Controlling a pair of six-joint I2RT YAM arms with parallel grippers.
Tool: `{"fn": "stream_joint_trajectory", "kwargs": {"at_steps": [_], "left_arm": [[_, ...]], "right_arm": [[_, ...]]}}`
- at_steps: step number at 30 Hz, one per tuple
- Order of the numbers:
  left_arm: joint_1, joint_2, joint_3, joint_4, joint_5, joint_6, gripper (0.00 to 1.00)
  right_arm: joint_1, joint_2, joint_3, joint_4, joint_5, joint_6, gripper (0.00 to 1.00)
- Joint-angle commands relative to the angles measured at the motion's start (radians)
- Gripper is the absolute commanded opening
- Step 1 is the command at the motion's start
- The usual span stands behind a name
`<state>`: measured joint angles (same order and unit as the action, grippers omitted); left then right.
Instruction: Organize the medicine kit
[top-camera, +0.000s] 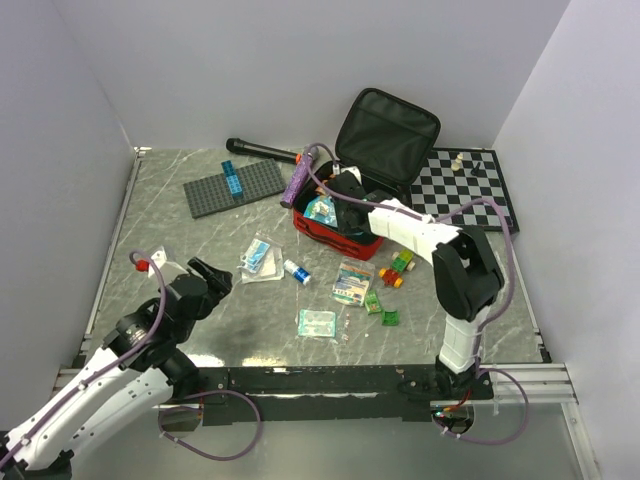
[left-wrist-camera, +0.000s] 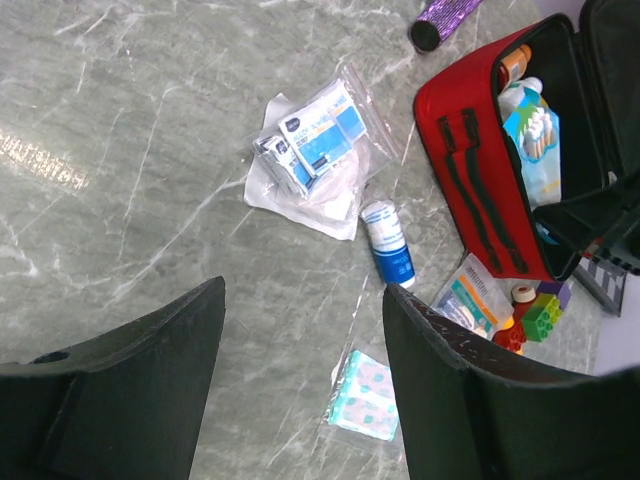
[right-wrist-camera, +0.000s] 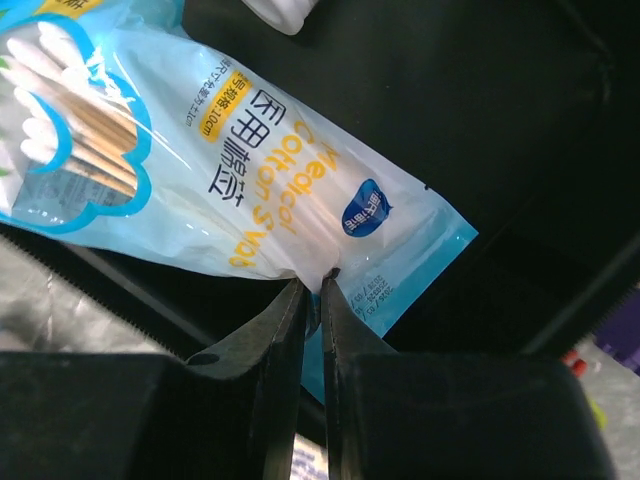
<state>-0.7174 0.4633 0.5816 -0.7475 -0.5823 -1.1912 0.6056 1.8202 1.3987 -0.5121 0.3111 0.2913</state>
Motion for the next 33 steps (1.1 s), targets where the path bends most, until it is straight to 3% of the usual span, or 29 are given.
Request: {"fn": "stream_joint_trajectory", "kwargs": {"at_steps": [1, 16, 23, 25, 29, 33], "left_arm": [[0.001, 0.028, 0.012, 0.031, 0.009, 0.019, 0.69], [0.003, 0.084, 0.018, 0.039, 0.010, 0.035, 0.69], [0.001, 0.090, 0.018, 0.046, 0.018, 0.042, 0.69], [0.001, 0.094, 0.020, 0.053, 0.022, 0.045, 0.69], [0.001, 0.115, 0.029, 0.059, 0.027, 0.056, 0.70], [0.001, 0.147, 0.037, 0.068, 0.032, 0.061, 0.70]], "right_arm": [[-0.021, 0.031, 0.069, 0.017, -0.023, 0.014, 0.18], [-0.043, 0.154, 0.140, -0.002, -0.066, 0.022, 0.23], [-0.046, 0.062, 0.085, 0.052, -0.078, 0.032, 0.46], [-0.047, 0.019, 0.080, 0.061, -0.063, 0.025, 0.49], [-0.088, -0.024, 0.062, 0.069, -0.070, 0.025, 0.49], [-0.148, 0.011, 0.042, 0.055, -0.131, 0.043, 0.40]]}}
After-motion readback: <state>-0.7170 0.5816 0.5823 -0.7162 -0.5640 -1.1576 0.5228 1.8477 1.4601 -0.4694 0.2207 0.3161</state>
